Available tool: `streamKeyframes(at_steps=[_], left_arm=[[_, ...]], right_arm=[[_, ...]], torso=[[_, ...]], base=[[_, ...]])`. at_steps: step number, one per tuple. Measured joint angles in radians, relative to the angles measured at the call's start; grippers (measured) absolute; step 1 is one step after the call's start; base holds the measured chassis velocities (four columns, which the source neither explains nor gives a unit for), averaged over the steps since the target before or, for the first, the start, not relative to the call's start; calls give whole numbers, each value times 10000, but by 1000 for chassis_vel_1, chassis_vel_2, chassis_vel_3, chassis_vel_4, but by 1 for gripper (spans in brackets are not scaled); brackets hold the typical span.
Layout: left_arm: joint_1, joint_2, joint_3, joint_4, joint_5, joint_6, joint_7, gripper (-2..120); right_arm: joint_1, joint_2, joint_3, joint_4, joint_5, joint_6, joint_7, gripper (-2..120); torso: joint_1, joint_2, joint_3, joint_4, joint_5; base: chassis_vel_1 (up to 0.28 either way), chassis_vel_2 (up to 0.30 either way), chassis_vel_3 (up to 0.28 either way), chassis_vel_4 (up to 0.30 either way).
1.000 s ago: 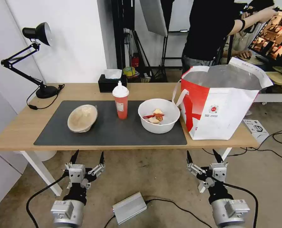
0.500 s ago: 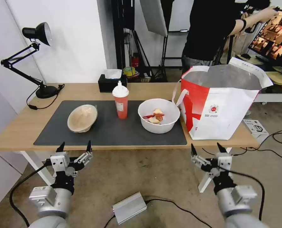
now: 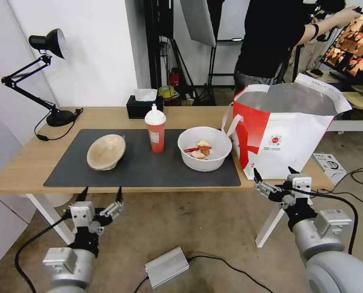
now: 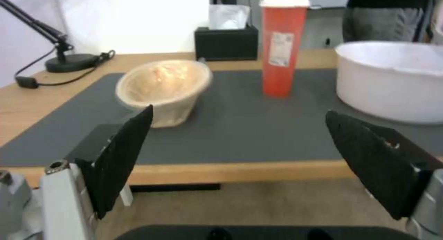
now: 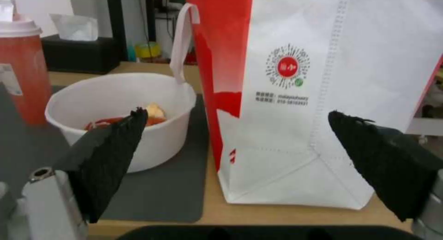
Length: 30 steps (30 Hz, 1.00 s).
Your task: Pick up the trash from the table and place it into the takeout bag.
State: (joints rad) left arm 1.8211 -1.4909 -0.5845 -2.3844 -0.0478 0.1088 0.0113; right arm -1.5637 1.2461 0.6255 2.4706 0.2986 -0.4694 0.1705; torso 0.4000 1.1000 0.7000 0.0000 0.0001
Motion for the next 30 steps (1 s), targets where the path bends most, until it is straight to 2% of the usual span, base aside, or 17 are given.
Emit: streamKeyframes(at_steps=[10, 14, 15, 19, 25, 27, 30], left_arm=[[205, 3, 145, 236, 434, -515, 14, 100], [211, -55, 54, 265, 445, -565, 6, 100], [211, -55, 54, 265, 445, -565, 6, 100], [200, -230, -35, 266, 443, -586, -24, 100], [173, -341, -127, 266, 440, -593, -37, 100], [60, -309, -128, 300, 432, -593, -40, 100], [11, -298, -119, 354, 424, -589, -40, 100]], right_arm=[[499, -715, 40, 191, 1043, 3, 139, 100], [1199, -1678, -168, 104, 2832, 146, 285, 100], [1199, -1678, -168, 104, 2832, 146, 285, 100], [2173, -2829, -474, -177, 4464, 364, 323, 100], [2836, -3587, -726, -344, 5737, 483, 287, 100], [3140, -4049, -749, -457, 6456, 573, 127, 100], [3608, -4553, -947, -744, 6735, 756, -216, 100]], torso=[[0, 0, 0, -2, 0], [0, 0, 0, 0, -1], [0, 0, 0, 0, -1], [0, -1, 1, 1, 0], [0, 0, 1, 1, 1], [0, -1, 0, -1, 0], [0, 0, 0, -4, 0]], base=[[0, 0, 0, 0], [0, 0, 0, 0], [0, 0, 0, 0], [0, 0, 0, 0], [0, 0, 0, 0], [0, 0, 0, 0], [0, 0, 0, 0]])
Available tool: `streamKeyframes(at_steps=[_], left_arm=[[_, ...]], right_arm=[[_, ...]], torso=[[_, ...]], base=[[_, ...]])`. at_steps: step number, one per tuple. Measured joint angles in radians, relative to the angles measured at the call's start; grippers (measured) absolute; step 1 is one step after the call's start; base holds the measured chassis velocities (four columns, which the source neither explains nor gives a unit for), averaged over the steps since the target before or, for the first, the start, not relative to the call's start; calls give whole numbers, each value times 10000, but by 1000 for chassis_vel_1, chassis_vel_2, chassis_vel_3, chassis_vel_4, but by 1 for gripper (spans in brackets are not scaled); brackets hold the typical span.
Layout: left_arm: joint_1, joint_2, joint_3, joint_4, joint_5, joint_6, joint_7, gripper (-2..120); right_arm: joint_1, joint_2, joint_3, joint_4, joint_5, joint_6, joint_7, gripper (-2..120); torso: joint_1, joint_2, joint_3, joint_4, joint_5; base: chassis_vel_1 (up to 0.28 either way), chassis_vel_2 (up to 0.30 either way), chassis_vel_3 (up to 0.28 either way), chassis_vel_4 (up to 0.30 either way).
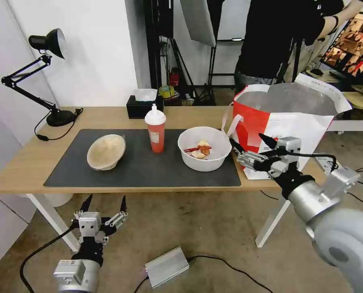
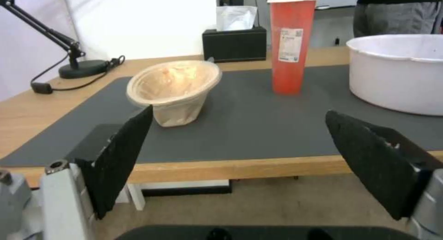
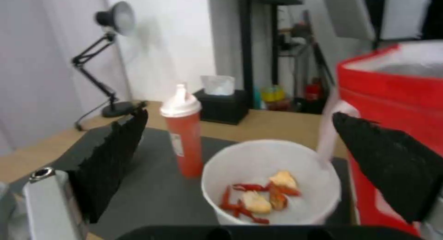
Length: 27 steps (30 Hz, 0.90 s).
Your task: Pick up the trash from the table and place it into the takeout bag.
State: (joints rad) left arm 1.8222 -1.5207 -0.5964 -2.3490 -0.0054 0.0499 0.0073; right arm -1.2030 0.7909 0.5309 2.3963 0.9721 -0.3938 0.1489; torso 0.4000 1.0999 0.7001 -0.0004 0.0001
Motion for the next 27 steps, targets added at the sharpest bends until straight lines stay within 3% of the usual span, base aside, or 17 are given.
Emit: streamKeyframes(at_steps=[5, 7, 12, 18, 27], left_arm=[[-27, -54, -47, 28, -6, 1, -12, 100], [-68, -95, -91, 28, -9, 7, -14, 100], [-96, -136, -158, 28, -23, 14, -20, 100], [-111, -103, -235, 28, -49, 21, -36, 100], [-160, -116, -292, 45, -56, 21, -62, 100]], right_arm=[[1380, -892, -977, -624, 601, 220, -716, 100], [2682, -1500, -1998, -1121, 1249, 175, -1170, 100], [4690, -2118, -3298, -1965, 2171, -835, -2474, 100], [6419, -2697, -4427, -2934, 1359, -1600, -4297, 100], [7604, -2948, -5812, -3764, 623, -1730, -4811, 100]], torso=[[1, -1, 0, 3, 0], [1, 0, 0, 8, -2], [1, 0, 0, 6, -2], [1, 0, 0, 2, -2], [1, 0, -1, 2, -1]], base=[[0, 0, 0, 0], [0, 0, 0, 0], [0, 0, 0, 0], [0, 0, 0, 0], [0, 0, 0, 0]])
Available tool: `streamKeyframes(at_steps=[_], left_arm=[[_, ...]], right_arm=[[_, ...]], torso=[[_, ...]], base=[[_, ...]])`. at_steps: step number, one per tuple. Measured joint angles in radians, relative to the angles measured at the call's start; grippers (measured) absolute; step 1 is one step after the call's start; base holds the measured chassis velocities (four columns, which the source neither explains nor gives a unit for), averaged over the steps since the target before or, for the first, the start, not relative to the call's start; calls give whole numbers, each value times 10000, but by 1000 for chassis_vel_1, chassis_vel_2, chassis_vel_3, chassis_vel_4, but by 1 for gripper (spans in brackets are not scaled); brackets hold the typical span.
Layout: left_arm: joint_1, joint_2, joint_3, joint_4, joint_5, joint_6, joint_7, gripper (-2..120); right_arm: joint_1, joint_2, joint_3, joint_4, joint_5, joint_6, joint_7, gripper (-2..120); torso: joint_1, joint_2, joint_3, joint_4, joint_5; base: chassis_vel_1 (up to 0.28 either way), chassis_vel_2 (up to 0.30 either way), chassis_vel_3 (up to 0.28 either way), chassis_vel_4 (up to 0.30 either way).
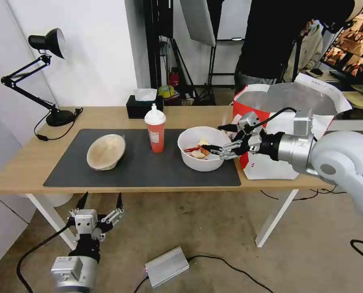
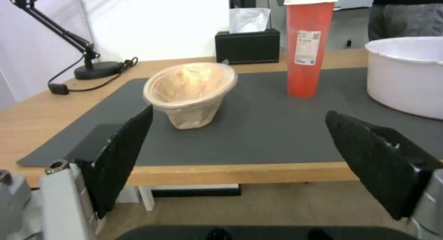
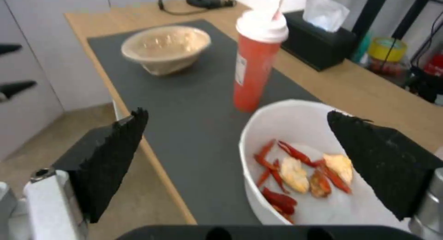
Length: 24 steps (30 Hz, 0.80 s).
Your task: Pick up the trash from the table and place it into the takeout bag.
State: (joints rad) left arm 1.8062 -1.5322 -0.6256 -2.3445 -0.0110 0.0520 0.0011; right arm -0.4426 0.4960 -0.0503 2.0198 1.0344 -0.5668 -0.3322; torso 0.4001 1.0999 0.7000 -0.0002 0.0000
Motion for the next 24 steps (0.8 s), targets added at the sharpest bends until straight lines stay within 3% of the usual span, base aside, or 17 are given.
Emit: streamKeyframes(at_steps=[12, 24], left_arm=[[-23, -78, -118, 10, -4, 0, -14, 100], [-63, -164, -209, 10, -17, -2, -38, 100]], right_arm=[[2151, 134, -2663, -1140, -966, 58, -1146, 99], [3562, 1057, -4448, -2307, -1208, -109, -980, 99]], torso=[[0, 0, 0, 1, -2], [0, 0, 1, 1, 0]], base=[[0, 0, 0, 0], [0, 0, 0, 0]])
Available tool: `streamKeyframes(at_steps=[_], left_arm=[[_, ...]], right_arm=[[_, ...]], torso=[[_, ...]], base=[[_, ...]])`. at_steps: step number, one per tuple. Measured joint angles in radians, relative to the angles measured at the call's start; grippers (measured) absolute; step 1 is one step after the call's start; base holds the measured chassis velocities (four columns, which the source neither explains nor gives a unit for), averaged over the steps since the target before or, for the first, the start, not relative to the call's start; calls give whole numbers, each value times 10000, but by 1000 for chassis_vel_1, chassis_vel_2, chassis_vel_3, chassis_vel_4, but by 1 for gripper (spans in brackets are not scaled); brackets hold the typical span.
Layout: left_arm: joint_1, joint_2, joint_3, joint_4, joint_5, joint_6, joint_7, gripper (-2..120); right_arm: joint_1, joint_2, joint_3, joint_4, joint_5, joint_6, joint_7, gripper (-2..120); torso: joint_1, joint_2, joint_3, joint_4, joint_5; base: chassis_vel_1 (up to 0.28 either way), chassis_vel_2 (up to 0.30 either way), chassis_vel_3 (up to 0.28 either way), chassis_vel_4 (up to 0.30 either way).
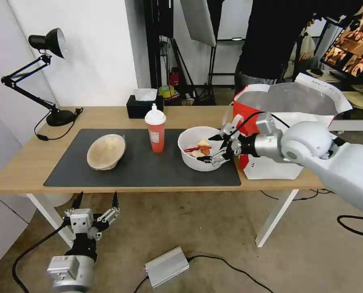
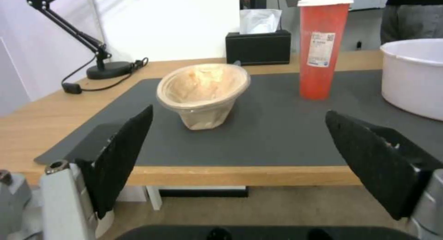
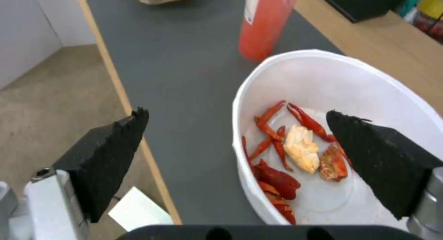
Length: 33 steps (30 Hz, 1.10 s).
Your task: Pick up the trash from the table and place it into the takeout bag.
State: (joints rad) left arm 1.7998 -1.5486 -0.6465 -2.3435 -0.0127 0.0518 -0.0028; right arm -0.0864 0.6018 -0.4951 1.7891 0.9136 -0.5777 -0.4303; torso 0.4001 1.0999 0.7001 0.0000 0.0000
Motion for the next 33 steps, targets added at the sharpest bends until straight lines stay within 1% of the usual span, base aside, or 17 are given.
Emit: streamKeyframes(at_steps=[6, 16, 20, 31, 33], left_arm=[[-68, -42, -14, 14, -2, 0, -6, 100], [-90, -64, -16, 22, -2, 8, -7, 100], [-90, -84, -31, 26, -2, 11, -7, 100], [-90, -97, -67, 41, -2, 11, -17, 100], [-115, -100, -64, 71, -6, 12, -22, 100]], right_arm=[[385, 407, -478, -422, 101, -387, 263, 99], [473, 754, -653, -758, 243, -920, 584, 99], [522, 966, -725, -836, 255, -1334, 840, 99], [806, 1237, -1073, -1139, 126, -1458, 966, 98], [877, 1420, -1239, -1389, 54, -1457, 1034, 98]], torso=[[0, 0, 0, 0, -1], [-1, 0, -1, 0, -1], [-1, 0, -1, 0, -1], [-1, 2, -1, 0, -1], [-1, 1, -1, 1, 0]], base=[[0, 0, 0, 0], [0, 0, 0, 0], [0, 0, 0, 0], [0, 0, 0, 0], [0, 0, 0, 0]])
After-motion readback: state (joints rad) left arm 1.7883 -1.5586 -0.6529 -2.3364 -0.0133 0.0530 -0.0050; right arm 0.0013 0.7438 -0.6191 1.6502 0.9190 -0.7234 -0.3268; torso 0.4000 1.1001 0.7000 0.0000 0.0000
